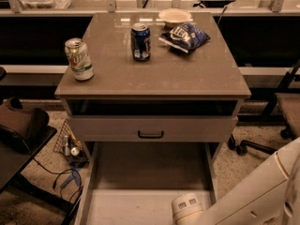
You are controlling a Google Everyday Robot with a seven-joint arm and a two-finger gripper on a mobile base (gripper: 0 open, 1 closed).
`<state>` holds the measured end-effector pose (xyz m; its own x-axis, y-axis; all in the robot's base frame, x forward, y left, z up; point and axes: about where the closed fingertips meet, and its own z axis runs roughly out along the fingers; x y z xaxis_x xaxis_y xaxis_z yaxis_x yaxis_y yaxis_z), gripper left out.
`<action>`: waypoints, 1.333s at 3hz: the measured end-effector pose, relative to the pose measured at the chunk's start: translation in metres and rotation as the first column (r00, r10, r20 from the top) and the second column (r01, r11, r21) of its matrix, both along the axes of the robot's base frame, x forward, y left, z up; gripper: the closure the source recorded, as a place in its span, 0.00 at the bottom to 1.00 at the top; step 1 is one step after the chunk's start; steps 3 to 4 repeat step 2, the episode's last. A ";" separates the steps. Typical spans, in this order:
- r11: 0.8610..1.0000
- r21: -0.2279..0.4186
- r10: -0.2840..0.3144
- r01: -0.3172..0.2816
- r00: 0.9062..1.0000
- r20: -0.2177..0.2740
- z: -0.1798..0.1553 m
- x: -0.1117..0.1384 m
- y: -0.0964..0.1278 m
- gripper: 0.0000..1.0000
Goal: Open middle drawer
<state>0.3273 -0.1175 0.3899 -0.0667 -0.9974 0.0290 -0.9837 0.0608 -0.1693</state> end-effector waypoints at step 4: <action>1.000 0.000 0.000 0.000 1.000 0.000 0.000 0.001 0.000 0.00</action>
Offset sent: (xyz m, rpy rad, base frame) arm -0.0001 -0.0001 -0.0001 -0.0001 0.0005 0.0001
